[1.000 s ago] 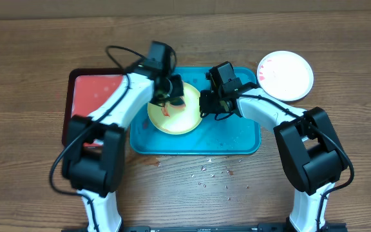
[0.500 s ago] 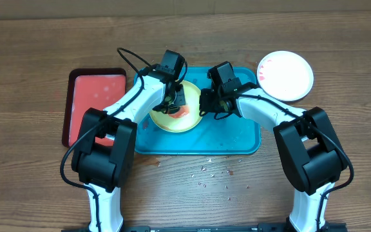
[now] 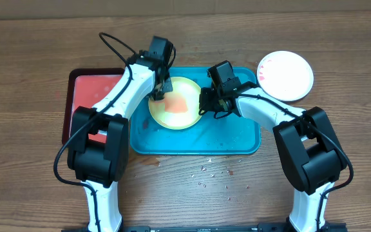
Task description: Clean dirty plates on tray and stack at the side
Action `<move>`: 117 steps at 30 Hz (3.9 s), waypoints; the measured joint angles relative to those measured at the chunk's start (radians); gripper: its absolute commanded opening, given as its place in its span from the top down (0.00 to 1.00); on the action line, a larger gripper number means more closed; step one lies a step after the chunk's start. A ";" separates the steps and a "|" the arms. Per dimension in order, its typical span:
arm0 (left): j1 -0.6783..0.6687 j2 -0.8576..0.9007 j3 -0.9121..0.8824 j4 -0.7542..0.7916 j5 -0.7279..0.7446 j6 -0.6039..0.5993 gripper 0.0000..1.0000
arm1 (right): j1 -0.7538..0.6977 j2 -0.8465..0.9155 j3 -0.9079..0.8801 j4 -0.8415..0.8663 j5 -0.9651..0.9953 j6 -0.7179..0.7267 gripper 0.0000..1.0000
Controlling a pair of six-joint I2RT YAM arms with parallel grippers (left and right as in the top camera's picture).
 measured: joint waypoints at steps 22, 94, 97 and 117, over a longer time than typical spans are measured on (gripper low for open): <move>-0.022 0.080 0.044 -0.124 -0.011 0.028 0.96 | -0.003 0.000 0.000 0.000 0.005 -0.002 0.96; 0.439 0.034 0.100 -0.299 -0.152 -0.145 0.00 | 0.290 -0.161 0.141 -0.038 1.156 -0.800 0.96; 0.439 0.034 0.100 -0.299 -0.152 -0.145 0.00 | 0.273 -0.161 0.142 -0.067 1.126 -0.759 0.96; 0.439 0.034 0.100 -0.299 -0.152 -0.145 0.00 | 0.281 -0.188 0.157 -0.037 1.227 -1.172 0.96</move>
